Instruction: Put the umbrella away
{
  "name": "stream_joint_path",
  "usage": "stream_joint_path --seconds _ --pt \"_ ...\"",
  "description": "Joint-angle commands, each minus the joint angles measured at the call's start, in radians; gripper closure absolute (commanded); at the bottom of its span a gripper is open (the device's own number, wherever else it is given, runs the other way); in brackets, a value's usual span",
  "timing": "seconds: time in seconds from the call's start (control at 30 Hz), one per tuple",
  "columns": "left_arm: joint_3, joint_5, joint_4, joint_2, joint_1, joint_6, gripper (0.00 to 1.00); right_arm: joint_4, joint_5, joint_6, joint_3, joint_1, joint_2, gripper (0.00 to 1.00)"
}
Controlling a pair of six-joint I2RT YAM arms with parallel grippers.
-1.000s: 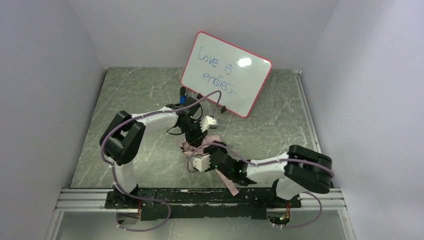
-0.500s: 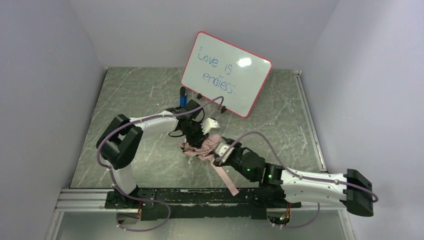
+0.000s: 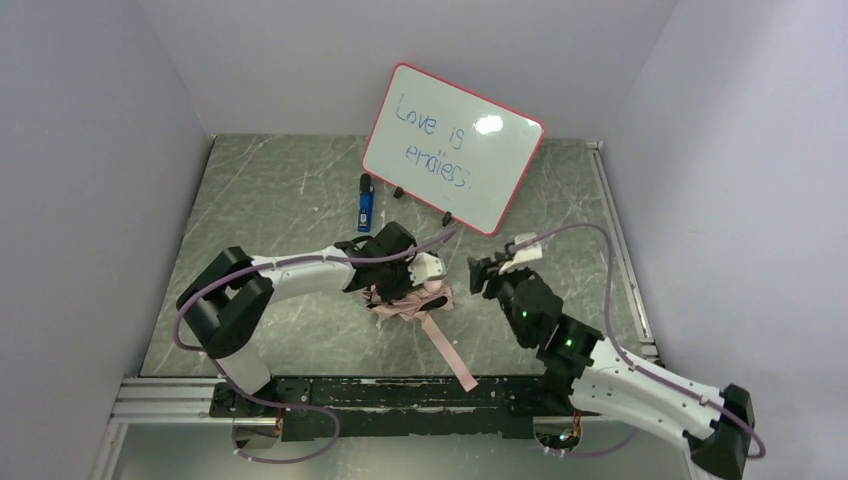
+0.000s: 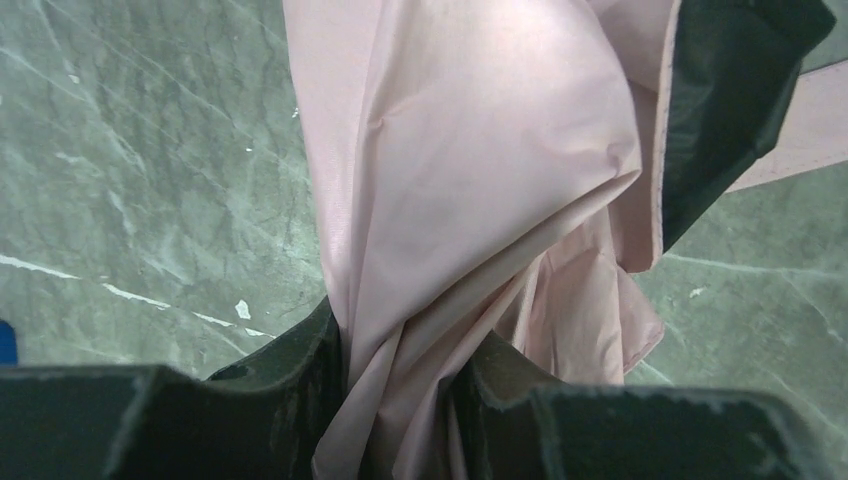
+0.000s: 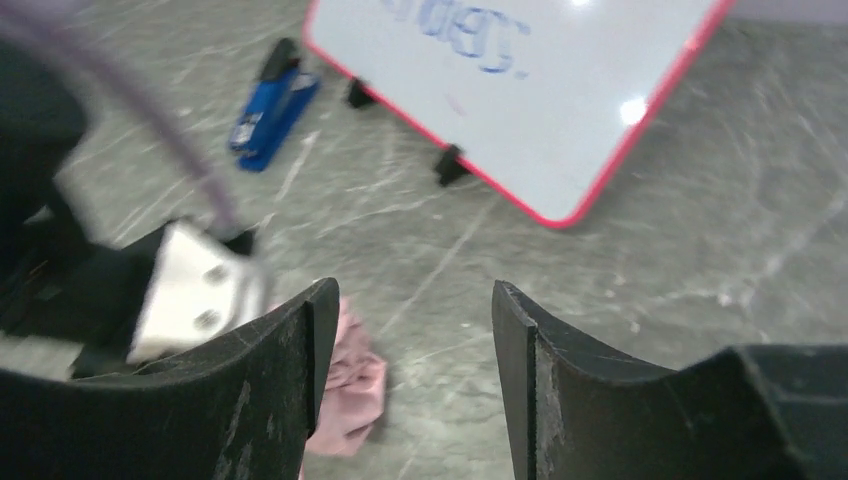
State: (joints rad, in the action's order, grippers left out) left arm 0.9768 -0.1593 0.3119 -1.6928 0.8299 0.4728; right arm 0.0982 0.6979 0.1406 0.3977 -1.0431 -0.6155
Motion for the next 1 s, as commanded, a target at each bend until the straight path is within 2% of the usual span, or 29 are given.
stream_joint_path --seconds 0.0,0.13,0.27,0.47,0.77,0.97 --pt "-0.064 0.242 -0.081 -0.057 0.028 -0.018 0.95 -0.141 -0.138 0.197 0.056 0.247 -0.033 0.39" --pt "-0.073 0.320 -0.104 -0.064 0.059 -0.019 0.95 -0.194 -0.303 0.239 0.126 0.462 -0.156 0.37" --pt "-0.076 0.348 -0.123 -0.072 0.067 -0.019 0.95 -0.268 -0.416 0.260 0.208 0.556 -0.274 0.37" --pt "-0.077 0.368 -0.123 -0.087 0.067 -0.001 0.95 -0.397 -0.462 0.374 0.174 0.561 -0.240 0.38" --pt "-0.059 0.371 -0.117 -0.106 0.067 -0.005 0.95 -0.600 -0.670 0.596 0.095 0.556 -0.156 0.41" --pt "-0.063 0.388 -0.122 -0.111 0.068 -0.017 0.95 -0.639 -0.633 0.752 0.002 0.462 -0.080 0.42"
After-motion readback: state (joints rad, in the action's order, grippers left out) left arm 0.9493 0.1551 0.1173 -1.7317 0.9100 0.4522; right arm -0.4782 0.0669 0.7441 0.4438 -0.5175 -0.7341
